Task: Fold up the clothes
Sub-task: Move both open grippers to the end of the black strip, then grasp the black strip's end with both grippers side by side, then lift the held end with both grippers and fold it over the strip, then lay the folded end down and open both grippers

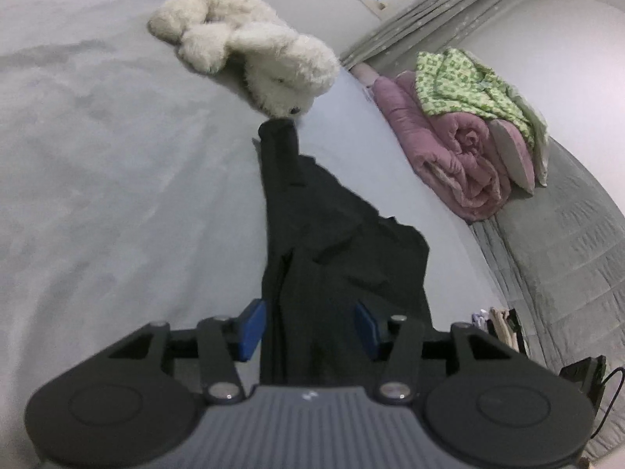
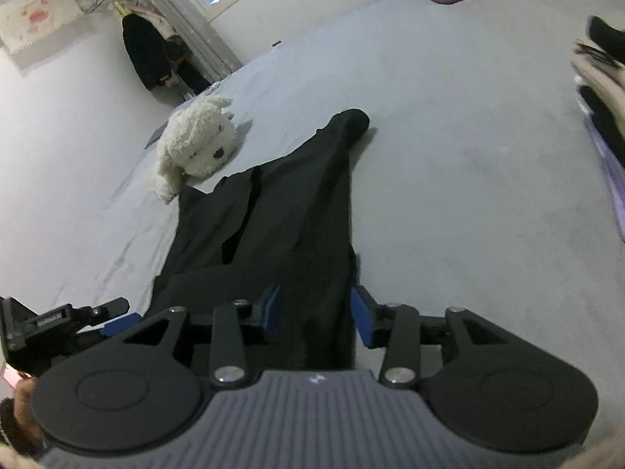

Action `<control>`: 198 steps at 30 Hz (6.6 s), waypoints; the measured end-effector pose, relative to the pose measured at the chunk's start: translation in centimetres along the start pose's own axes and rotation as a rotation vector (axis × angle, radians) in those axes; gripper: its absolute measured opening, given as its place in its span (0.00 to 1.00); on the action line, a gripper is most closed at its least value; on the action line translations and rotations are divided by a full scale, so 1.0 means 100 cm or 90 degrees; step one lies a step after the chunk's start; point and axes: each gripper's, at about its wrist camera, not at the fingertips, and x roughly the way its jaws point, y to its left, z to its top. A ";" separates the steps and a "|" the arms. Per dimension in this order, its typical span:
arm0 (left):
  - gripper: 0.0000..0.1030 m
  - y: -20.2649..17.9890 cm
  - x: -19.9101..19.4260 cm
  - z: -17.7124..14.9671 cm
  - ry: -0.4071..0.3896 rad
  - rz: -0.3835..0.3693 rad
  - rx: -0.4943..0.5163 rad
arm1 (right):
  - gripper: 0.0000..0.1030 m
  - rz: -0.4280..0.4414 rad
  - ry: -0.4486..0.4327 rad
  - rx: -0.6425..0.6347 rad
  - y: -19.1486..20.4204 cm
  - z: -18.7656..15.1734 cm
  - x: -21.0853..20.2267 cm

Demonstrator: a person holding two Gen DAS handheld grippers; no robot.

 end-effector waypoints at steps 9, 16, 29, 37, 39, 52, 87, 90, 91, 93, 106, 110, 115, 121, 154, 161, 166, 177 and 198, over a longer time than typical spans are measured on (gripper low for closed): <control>0.41 -0.033 -0.009 -0.037 0.041 -0.050 0.062 | 0.43 0.036 0.047 -0.049 0.040 -0.036 -0.010; 0.21 -0.011 -0.024 -0.052 0.061 0.026 0.036 | 0.38 0.021 0.067 -0.035 0.032 -0.054 -0.016; 0.64 0.027 -0.050 -0.057 0.114 -0.038 -0.178 | 0.51 0.120 0.068 0.259 -0.045 -0.055 -0.056; 0.65 0.038 -0.042 -0.056 0.122 -0.059 -0.205 | 0.50 0.138 0.092 0.306 -0.055 -0.060 -0.049; 0.66 0.035 -0.037 -0.056 0.124 -0.063 -0.197 | 0.50 0.140 0.093 0.305 -0.053 -0.060 -0.047; 0.66 0.025 -0.005 -0.056 0.099 -0.092 -0.176 | 0.48 0.141 0.079 0.278 -0.037 -0.064 -0.026; 0.09 -0.016 -0.084 -0.148 0.118 -0.173 -0.314 | 0.13 0.210 0.103 0.371 -0.019 -0.108 -0.114; 0.09 -0.015 -0.100 -0.165 0.126 -0.184 -0.335 | 0.13 0.208 0.116 0.378 -0.013 -0.119 -0.131; 0.09 -0.016 -0.105 -0.171 0.128 -0.186 -0.340 | 0.13 0.208 0.120 0.380 -0.011 -0.123 -0.137; 0.09 -0.016 -0.116 -0.183 0.135 -0.190 -0.348 | 0.13 0.207 0.127 0.382 -0.007 -0.130 -0.146; 0.09 -0.022 -0.154 -0.218 0.167 -0.201 -0.361 | 0.14 0.191 0.158 0.408 0.008 -0.159 -0.174; 0.09 -0.019 -0.149 -0.218 0.174 -0.206 -0.385 | 0.14 0.191 0.163 0.435 0.001 -0.156 -0.167; 0.09 -0.019 -0.142 -0.206 0.169 -0.227 -0.417 | 0.14 0.198 0.153 0.450 0.001 -0.144 -0.160; 0.09 -0.026 -0.130 -0.180 0.139 -0.254 -0.425 | 0.14 0.220 0.123 0.439 0.003 -0.118 -0.151; 0.46 0.005 -0.041 -0.070 -0.035 -0.159 -0.304 | 0.45 0.220 -0.004 0.457 -0.055 -0.042 -0.042; 0.46 -0.029 -0.049 -0.063 -0.051 0.010 -0.057 | 0.45 0.097 -0.057 0.240 -0.025 -0.041 -0.051; 0.45 -0.034 -0.038 -0.066 -0.036 0.025 0.003 | 0.45 0.054 -0.062 0.139 -0.015 -0.048 -0.044; 0.45 -0.036 -0.015 -0.076 -0.011 -0.003 0.031 | 0.45 -0.023 -0.078 -0.060 0.011 -0.063 -0.030; 0.34 -0.041 -0.016 -0.082 -0.024 0.052 0.057 | 0.33 -0.090 -0.080 -0.136 0.029 -0.062 0.003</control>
